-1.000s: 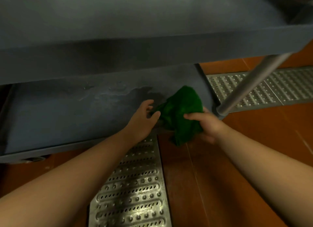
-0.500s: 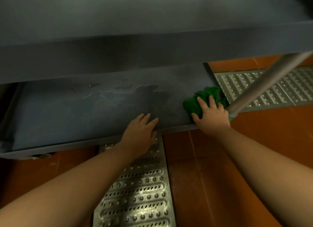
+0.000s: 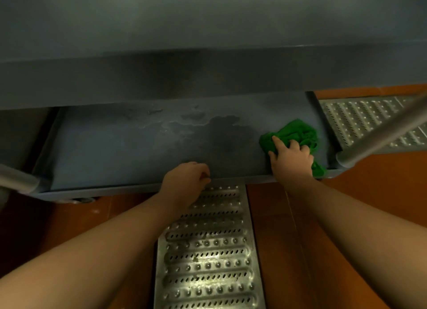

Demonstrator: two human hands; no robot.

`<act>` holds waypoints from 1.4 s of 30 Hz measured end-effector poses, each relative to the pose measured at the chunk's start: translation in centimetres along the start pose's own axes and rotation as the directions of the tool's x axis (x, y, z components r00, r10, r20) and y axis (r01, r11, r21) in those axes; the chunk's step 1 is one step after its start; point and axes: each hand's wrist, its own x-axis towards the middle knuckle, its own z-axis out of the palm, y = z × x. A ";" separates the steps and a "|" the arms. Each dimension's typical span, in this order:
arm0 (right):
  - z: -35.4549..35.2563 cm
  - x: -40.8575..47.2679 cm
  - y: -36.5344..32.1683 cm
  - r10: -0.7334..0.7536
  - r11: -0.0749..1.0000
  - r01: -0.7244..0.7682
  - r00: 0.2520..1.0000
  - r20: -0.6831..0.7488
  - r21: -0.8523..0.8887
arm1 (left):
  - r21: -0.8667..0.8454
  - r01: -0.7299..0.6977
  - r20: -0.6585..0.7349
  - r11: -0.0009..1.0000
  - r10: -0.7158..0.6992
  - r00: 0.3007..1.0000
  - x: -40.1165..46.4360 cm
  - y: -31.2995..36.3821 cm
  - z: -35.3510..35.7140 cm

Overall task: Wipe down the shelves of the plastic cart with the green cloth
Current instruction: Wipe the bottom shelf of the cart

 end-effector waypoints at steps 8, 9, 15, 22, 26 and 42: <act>0.6 -1.7 -5.3 -0.029 1.000 0.029 1.000 0.007 0.011 | 0.007 0.025 0.070 1.000 -0.026 0.997 -1.4 -2.9 -1.6; 0.6 -1.9 -5.9 -0.034 0.999 0.034 0.999 0.009 0.025 | -0.003 0.028 0.069 1.000 -0.028 0.997 -1.5 -3.2 -1.8; 1.0 -3.0 -9.6 -0.058 0.995 0.057 0.998 0.010 0.078 | -0.038 0.047 0.069 0.998 -0.044 0.997 -2.4 -4.9 -2.3; 2.1 -3.9 -14.6 -0.105 0.991 0.104 0.995 -0.004 0.089 | -0.058 0.080 -0.017 0.995 -0.081 0.997 -3.4 -7.8 -3.8; 2.8 -4.6 -18.0 -0.133 0.987 0.135 0.991 -0.030 0.085 | -0.067 0.119 -0.020 0.991 -0.121 0.992 -4.2 -9.9 -4.9; 4.6 -7.4 -32.5 -0.339 0.917 0.344 0.939 -0.059 0.204 | -0.092 0.380 -0.113 0.920 -0.389 0.914 -7.7 -18.9 -7.6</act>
